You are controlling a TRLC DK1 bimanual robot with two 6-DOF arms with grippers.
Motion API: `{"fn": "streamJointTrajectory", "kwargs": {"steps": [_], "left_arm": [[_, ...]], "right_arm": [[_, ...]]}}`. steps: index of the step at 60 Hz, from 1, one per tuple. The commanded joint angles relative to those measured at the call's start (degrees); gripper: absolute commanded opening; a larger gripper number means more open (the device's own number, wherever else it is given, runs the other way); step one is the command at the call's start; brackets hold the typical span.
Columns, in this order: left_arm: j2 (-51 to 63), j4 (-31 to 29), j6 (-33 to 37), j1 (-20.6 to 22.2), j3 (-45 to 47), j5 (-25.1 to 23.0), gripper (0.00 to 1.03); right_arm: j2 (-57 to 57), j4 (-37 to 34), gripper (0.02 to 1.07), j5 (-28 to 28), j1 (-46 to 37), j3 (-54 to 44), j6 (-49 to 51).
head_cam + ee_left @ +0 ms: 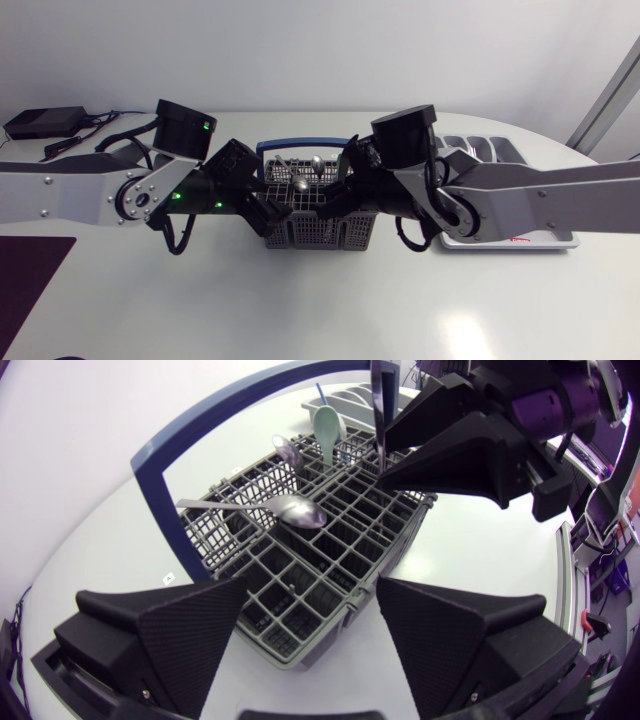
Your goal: Unload the cutlery basket into the drawer organizer.
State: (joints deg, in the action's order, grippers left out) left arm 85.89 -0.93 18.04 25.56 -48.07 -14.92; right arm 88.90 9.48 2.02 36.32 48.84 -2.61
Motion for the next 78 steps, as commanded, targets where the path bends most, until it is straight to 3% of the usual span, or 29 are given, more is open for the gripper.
{"fn": "streamJointTrajectory", "kwargs": {"steps": [1,9,19,62,78], "left_arm": [[1.1,0.8,-0.4,0.7,-0.4,0.0,0.89],[1.2,1.1,-0.4,1.1,-0.2,0.0,0.89],[1.3,1.3,-0.4,1.2,0.0,0.1,0.89],[1.2,1.4,-0.4,1.9,0.4,0.8,0.89],[2.0,2.1,-0.2,2.5,0.3,1.6,0.89]], "right_arm": [[1.7,1.5,0.52,0.7,-0.1,-0.1,-1.2],[2.9,1.7,0.46,0.7,-0.9,0.4,-1.3],[2.6,1.8,0.31,0.7,-1.2,0.0,-1.2],[-5.8,4.7,0.29,-3.2,-0.4,-5.9,1.3],[-8.8,8.0,0.29,-1.5,1.1,-8.3,2.5]]}}
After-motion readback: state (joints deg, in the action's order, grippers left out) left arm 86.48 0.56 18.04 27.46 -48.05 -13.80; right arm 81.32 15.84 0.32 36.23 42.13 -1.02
